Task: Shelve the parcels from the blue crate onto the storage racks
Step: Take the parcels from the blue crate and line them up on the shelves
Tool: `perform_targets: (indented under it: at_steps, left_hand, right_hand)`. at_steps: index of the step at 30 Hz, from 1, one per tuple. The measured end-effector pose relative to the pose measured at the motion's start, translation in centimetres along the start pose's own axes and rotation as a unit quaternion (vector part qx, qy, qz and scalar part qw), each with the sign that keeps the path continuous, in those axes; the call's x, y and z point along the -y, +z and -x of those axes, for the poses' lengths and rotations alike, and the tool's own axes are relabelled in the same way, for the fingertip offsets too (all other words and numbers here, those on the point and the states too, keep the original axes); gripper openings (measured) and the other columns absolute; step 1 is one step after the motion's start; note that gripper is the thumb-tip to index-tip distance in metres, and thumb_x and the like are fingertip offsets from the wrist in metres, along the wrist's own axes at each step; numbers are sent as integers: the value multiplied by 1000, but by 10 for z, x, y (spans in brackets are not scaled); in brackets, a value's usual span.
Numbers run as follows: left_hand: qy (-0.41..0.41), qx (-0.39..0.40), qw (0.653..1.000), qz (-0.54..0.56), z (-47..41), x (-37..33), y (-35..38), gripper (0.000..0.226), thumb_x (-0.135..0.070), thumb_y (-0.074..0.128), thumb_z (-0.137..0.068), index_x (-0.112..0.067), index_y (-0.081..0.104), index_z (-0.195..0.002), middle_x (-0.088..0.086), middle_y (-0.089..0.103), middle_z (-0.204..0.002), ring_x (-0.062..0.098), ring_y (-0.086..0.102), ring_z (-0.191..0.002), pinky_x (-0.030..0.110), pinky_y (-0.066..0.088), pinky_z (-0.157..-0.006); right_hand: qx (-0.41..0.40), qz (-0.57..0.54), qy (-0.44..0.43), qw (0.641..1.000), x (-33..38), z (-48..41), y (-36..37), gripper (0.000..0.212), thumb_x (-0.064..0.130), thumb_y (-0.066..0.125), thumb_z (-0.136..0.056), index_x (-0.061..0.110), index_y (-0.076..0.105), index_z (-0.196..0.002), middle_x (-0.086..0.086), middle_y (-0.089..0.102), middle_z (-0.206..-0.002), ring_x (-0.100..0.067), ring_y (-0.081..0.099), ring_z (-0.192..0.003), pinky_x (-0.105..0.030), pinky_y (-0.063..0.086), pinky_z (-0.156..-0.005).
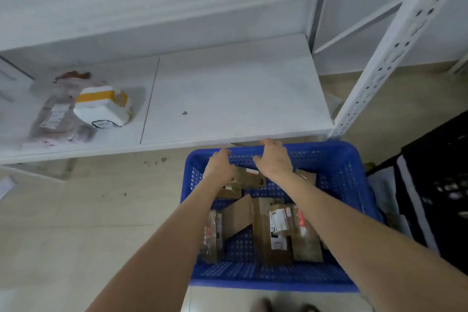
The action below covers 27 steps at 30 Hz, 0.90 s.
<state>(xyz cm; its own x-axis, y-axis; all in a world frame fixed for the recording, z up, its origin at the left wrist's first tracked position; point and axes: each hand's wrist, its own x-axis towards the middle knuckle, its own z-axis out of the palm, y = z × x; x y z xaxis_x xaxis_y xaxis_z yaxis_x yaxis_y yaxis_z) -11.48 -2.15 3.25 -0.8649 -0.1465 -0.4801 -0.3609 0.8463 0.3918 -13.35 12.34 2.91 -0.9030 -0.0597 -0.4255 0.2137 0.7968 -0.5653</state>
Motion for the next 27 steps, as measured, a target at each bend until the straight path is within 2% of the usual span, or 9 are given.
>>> perform_targets:
  at_steps: [4,9,13,15,18,20,23,25,27]
  left_hand:
    - [-23,6,999,24,-45,50,66,36,-17,42,-97,-4,44,-131,16,56,-125,33,55,-110,36,44,-83]
    - [-22,25,999,23,-104,95,131,46,-9,40,-97,-5,32,-142,17,51,-132,32,51,-116,36,43,-89]
    - [-27,42,998,25,-150,121,175,56,-8,43,-95,-6,22,-147,21,43,-139,34,46,-124,39,41,-99]
    - [-23,38,999,21,-168,129,191,58,-10,43,-94,-7,21,-148,22,38,-142,36,38,-130,44,35,-106]
    - [-20,7,1000,21,-187,139,205,50,-14,39,-96,-12,30,-145,16,38,-142,34,39,-130,44,34,-108]
    - [-30,-16,998,47,-191,140,206,39,-14,34,-98,-15,44,-135,13,43,-136,32,46,-123,40,38,-105]
    - [-45,-33,992,109,-191,133,206,27,-17,34,-98,-22,60,-105,8,45,-121,29,55,-104,38,46,-93]
    - [-63,-8,987,149,-189,128,210,27,-16,34,-99,-20,58,-87,7,52,-110,25,56,-93,35,45,-83]
    - [-84,30,977,194,-183,123,215,33,-13,35,-99,-17,58,-75,8,59,-98,22,55,-88,33,44,-83]
  right_hand:
    - [30,-74,53,995,-44,-43,85,51,28,57,-94,17,38,-140,-10,37,-141,-31,47,-122,-40,45,-95]
    - [66,-195,123,971,-91,-94,171,48,24,56,-95,15,40,-140,-12,43,-141,-31,50,-121,-36,44,-90]
    - [102,-257,145,950,-112,-125,218,20,21,50,-98,15,57,-116,-12,60,-122,-32,57,-108,-43,48,-94]
    - [119,-302,159,933,-118,-136,234,29,24,48,-100,16,54,-127,-10,60,-124,-32,58,-108,-47,49,-96]
    - [123,-374,218,893,-127,-155,245,43,33,50,-98,18,44,-137,-11,56,-130,-32,59,-111,-42,54,-90]
    - [127,-443,251,851,-134,-163,248,40,38,53,-96,18,47,-129,-6,54,-127,-30,57,-112,-38,55,-87]
    - [144,-506,279,803,-138,-166,252,39,51,60,-88,19,52,-109,-7,58,-112,-30,60,-104,-43,56,-85]
    - [154,-506,293,797,-140,-164,255,48,58,62,-82,18,51,-106,-10,61,-106,-30,62,-99,-45,57,-81]
    - [162,-496,303,797,-145,-161,255,51,56,65,-81,15,54,-110,-12,65,-103,-29,64,-93,-42,57,-74]
